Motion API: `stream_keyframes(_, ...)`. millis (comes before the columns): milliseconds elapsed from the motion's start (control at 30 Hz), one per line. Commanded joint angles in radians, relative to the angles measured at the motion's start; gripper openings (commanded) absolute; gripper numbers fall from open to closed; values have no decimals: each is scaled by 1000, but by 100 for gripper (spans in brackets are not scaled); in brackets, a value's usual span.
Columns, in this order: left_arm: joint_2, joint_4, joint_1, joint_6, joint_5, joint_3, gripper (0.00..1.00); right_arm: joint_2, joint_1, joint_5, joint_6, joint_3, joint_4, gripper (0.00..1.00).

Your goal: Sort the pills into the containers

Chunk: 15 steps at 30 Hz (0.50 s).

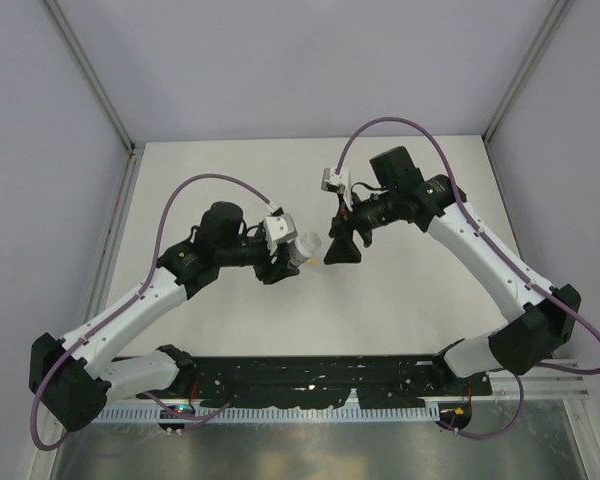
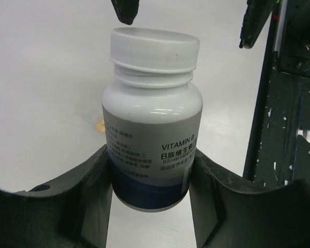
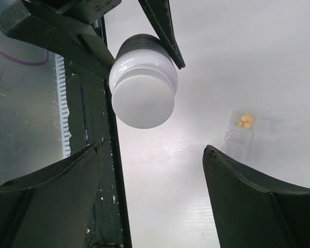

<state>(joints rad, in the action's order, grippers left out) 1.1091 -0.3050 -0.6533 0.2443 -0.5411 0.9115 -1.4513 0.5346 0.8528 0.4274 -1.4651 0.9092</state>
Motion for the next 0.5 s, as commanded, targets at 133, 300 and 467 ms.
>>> stream_keyframes(133, 0, -84, 3, 52, -246, 69, 0, 157, 10, -58, 134, 3, 3, 84)
stream_keyframes(300, 24, -149, 1, 67, -339, 108, 0, 198, 59, -67, 166, -4, 7, 85)
stream_keyframes(467, 44, -206, 3, 87, -404, 141, 0, 190, 126, -97, 189, -20, 26, 86)
